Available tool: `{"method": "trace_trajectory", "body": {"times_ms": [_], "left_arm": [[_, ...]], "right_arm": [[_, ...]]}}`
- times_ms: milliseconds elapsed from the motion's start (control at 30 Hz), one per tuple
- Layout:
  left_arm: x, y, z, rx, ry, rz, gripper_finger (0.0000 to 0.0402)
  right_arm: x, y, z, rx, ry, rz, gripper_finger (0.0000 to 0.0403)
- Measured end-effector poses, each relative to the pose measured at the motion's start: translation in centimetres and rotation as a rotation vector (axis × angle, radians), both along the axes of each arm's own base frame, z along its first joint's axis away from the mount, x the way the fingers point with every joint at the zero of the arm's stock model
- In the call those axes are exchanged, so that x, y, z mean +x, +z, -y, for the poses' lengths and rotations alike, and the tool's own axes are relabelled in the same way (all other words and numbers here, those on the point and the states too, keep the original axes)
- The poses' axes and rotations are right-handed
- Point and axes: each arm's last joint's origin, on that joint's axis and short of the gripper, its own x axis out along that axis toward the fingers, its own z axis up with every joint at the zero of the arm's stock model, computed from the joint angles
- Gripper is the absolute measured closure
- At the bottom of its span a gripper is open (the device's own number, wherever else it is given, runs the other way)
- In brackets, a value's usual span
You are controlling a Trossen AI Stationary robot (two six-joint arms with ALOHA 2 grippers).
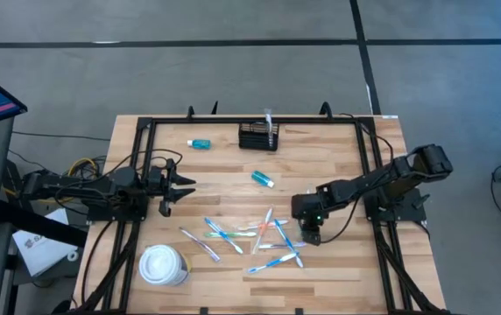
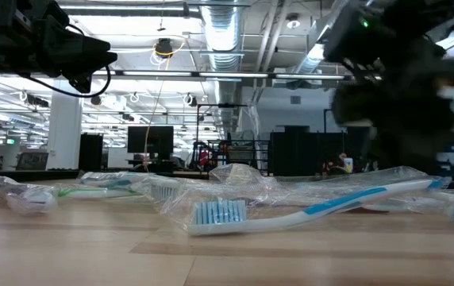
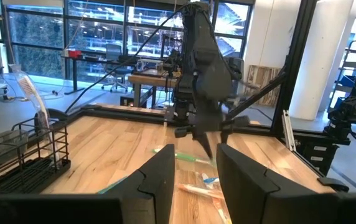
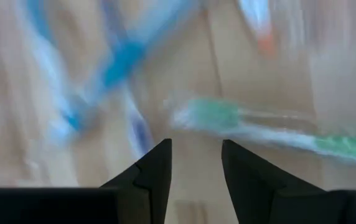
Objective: Pick & Place toothbrushing station
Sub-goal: Put the green toothbrush into the mesh organizer
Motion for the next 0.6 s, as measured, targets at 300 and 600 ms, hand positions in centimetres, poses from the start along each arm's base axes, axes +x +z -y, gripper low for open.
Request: {"method": "trace_trajectory", "body": {"times_ms": [300, 600], "left_arm": [[0.0, 0.0, 0.0, 0.0, 0.0, 0.001, 0.0289], [0.0, 0.0, 0.0, 0.001, 0.0, 0.001, 0.0289]], "right_arm": [[1.7, 0.8, 0.8, -0.122, 0.075, 0.219, 0.0272], [1.8, 1.7, 1.4, -0.195, 0.195, 0.175, 0.0272]]}}
